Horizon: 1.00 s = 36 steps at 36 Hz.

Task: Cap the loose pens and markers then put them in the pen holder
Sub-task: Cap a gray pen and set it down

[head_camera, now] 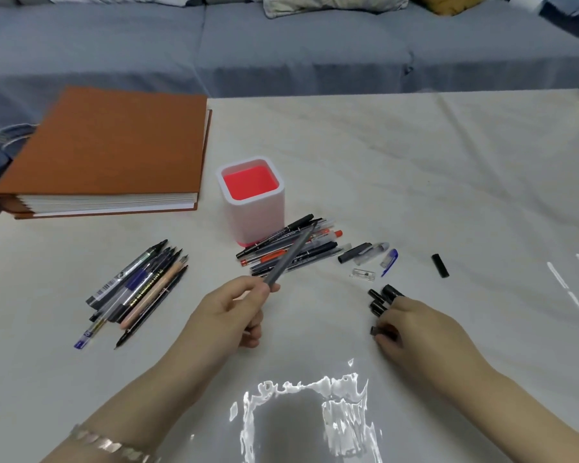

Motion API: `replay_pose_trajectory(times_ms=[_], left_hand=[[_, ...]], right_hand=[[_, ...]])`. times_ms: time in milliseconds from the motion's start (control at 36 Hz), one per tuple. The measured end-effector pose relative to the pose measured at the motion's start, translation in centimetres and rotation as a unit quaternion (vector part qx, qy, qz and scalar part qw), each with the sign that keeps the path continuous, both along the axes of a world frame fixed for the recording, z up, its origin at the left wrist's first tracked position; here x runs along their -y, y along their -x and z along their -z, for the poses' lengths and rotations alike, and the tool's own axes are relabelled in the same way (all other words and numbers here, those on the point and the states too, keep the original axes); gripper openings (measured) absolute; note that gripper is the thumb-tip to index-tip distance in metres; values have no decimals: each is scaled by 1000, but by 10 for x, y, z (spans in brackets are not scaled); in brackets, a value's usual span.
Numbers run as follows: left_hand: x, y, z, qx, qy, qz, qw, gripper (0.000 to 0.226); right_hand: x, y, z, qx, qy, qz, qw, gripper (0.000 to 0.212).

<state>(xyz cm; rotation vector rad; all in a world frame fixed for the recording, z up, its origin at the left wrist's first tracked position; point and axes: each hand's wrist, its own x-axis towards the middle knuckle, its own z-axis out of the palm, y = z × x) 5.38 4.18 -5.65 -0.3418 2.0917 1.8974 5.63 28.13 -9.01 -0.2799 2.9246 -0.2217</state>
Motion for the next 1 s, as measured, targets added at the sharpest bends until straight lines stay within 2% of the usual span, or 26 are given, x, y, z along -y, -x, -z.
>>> replay_pose_trajectory(times_ms=[56, 111, 167, 278, 333, 472, 611, 722, 889, 1000], left_hand=[[3, -1, 1, -19, 30, 15, 999, 18], [6, -3, 3, -37, 67, 33, 997, 15], [10, -5, 5, -53, 106, 52, 992, 16], [19, -13, 3, -101, 169, 78, 977, 25], [22, -17, 0, -120, 181, 77, 973, 27], [24, -26, -10, -148, 171, 55, 973, 28], [22, -33, -17, -173, 139, 35, 974, 31], [20, -36, -22, -179, 138, 40, 973, 39], [18, -35, -22, -184, 150, 50, 970, 33], [18, -35, -21, -189, 155, 57, 968, 34]], right_hand=[[3, 0, -1, -22, 32, 1, 999, 17], [5, 3, -6, -35, 125, 32, 991, 10], [9, 8, -17, -23, 239, 72, 968, 11], [26, 17, -46, -7, 473, 108, 874, 23], [34, 18, -57, -2, 547, 116, 829, 24], [44, 10, -66, 31, 631, 116, 766, 32], [47, 4, -65, 86, 691, 118, 708, 22], [49, 1, -65, 91, 685, 106, 715, 22], [48, 1, -65, 90, 682, 98, 719, 14], [47, 1, -64, 80, 668, 85, 735, 24]])
